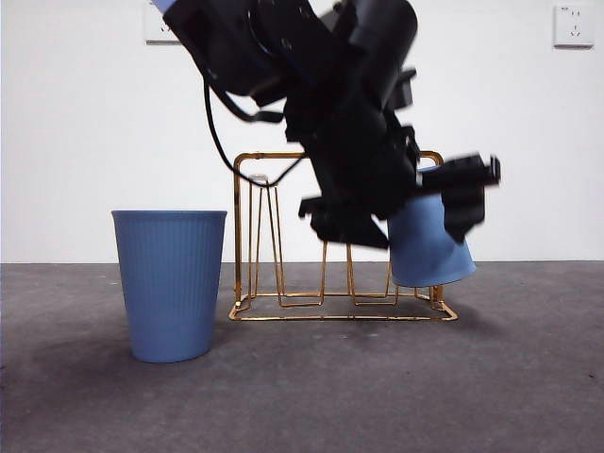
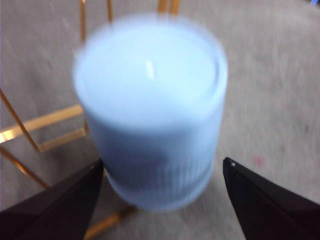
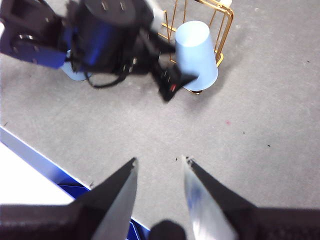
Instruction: Pick up cup 1,put cup 1 in the cup rack,pick up cup 2,put cup 2 in the cup rack
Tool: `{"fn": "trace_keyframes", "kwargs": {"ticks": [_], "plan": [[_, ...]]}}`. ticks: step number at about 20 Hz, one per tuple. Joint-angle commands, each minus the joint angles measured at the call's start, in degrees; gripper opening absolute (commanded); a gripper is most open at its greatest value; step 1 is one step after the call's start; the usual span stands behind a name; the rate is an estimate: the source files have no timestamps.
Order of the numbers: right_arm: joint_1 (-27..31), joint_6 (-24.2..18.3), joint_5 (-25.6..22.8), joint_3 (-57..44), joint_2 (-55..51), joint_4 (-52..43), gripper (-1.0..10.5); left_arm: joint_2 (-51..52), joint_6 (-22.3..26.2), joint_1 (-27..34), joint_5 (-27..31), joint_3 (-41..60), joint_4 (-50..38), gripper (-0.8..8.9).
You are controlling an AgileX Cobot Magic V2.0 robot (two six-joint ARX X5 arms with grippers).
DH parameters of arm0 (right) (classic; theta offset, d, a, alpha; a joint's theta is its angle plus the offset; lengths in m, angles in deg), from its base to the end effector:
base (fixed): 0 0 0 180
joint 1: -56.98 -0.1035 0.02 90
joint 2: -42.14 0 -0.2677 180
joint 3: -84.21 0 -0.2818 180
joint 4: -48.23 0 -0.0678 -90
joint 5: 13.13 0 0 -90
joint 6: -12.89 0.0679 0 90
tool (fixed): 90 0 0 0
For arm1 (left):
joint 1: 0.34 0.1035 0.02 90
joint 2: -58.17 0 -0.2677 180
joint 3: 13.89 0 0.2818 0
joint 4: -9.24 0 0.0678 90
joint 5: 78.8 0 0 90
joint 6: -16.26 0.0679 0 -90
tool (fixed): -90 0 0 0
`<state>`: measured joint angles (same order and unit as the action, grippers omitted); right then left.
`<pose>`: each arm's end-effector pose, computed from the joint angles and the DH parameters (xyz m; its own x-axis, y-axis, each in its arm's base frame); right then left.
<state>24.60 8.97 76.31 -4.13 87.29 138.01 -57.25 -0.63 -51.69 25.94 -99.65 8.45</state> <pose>0.1050 0.0658 0.4047 0.6201 0.3817 -0.6854 -0.5678 0.8212 -0.0565 0.3237 -0.3771 0.1414 0.7276 -0.5025 -0.4669 0.5019 0.8540 -0.1369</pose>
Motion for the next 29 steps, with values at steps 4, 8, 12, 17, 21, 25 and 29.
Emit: {"fn": "trace_keyframes", "kwargs": {"ticks": [4, 8, 12, 17, 21, 25, 29], "plan": [[0.0, -0.6, 0.1, -0.3, 0.0, -1.3, 1.5, -0.9, -1.2, -0.2, -1.4, 0.6, 1.1, 4.05], [0.0, -0.6, 0.1, -0.3, 0.0, -1.2, 1.5, -0.9, -4.6, -0.2, -7.3, 0.6, 6.1, 4.04], [0.0, -0.6, 0.1, -0.3, 0.1, -1.3, 1.5, -0.5, -5.7, -1.1, -11.1, 0.6, 13.1, 4.04], [0.0, -0.6, 0.1, -0.3, 0.5, -1.2, 1.5, 3.9, -6.1, -3.5, -15.5, 0.6, 20.0, 4.04], [0.0, -0.6, 0.1, -0.3, 2.7, -1.3, 1.6, 13.2, -4.2, -6.7, -16.6, 0.6, 27.3, 4.04], [0.0, 0.0, 3.2, -0.3, 6.7, -6.1, 1.6, 27.2, -0.4, -10.1, -9.9, 0.6, 38.0, 4.04], [0.0, 3.3, 15.5, -0.3, 12.8, -16.7, 1.6, 42.1, 0.7, -11.0, 2.1, 0.6, 52.1, 4.04]]}}
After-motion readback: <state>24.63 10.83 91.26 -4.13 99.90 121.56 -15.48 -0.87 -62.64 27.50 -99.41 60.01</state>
